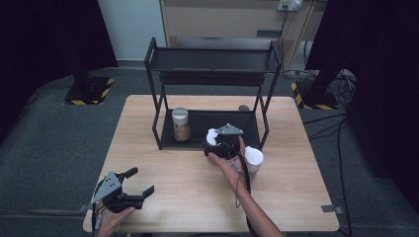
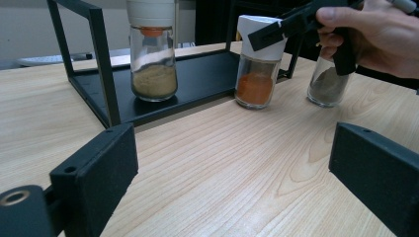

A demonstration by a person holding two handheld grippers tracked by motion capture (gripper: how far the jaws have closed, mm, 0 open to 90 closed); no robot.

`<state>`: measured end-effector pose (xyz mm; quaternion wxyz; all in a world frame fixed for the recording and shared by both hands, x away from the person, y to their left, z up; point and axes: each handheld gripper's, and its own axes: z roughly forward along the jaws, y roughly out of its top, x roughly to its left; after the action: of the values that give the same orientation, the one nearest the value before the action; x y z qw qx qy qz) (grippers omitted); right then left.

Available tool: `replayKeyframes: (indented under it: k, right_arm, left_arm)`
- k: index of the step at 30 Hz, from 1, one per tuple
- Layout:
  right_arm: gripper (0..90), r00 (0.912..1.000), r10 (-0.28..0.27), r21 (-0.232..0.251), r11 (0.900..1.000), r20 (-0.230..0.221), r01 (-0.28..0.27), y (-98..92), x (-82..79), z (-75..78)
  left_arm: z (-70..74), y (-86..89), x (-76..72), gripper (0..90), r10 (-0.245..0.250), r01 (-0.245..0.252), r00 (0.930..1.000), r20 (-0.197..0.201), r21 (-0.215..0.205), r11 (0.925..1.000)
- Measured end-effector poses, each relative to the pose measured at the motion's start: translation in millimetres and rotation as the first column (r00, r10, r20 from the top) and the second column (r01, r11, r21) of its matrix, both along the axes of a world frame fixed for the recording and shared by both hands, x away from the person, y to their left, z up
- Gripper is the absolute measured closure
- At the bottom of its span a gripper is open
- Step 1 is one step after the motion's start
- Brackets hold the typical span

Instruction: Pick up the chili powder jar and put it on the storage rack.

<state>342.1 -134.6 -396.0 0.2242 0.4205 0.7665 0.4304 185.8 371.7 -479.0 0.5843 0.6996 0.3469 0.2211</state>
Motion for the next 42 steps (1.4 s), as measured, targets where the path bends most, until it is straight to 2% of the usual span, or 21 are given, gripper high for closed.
replayKeyframes:
  k: [4, 5, 15, 24, 32, 42]
  right_arm:
    - [30.4, 0.9998, 0.018, 0.008, 1.000, 0.008, -0.018, -3.0, 0.3, -4.9]
    - [30.8, 0.9997, 0.017, 0.002, 1.000, 0.015, -0.017, -1.5, -1.4, -4.9]
    - [31.2, 0.9994, 0.012, -0.023, 1.000, 0.032, -0.011, 4.4, -6.1, -3.7]
    - [31.2, 0.9972, 0.051, -0.034, 0.998, 0.054, -0.049, 6.2, -6.6, 8.2]
    - [31.2, 0.9970, 0.060, -0.012, 0.998, 0.048, -0.060, 9.5, 4.7, 19.7]
    - [31.2, 0.9969, 0.047, -0.001, 0.999, 0.064, -0.047, 15.6, 19.4, 31.9]
  left_arm:
    - [0.1, -0.1, 0.2, 3.9, -0.001, 0.001, 1.0000, -0.001, 0.002, 1.0000]
    - [0.1, -0.1, 0.2, 3.8, 0.000, 0.000, 1.0000, 0.000, 0.001, 1.0000]
    - [-0.1, 0.4, 0.6, 3.9, -0.001, 0.001, 1.0000, -0.001, 0.000, 1.0000]
    - [-0.1, 0.6, 0.8, 3.9, -0.002, 0.002, 1.0000, -0.002, 0.000, 1.0000]
    - [0.0, 0.7, 1.1, 3.9, -0.004, 0.004, 1.0000, -0.006, 0.000, 1.0000]
    - [-0.4, 1.2, 0.9, 3.9, -0.002, 0.002, 1.0000, -0.006, -0.005, 1.0000]
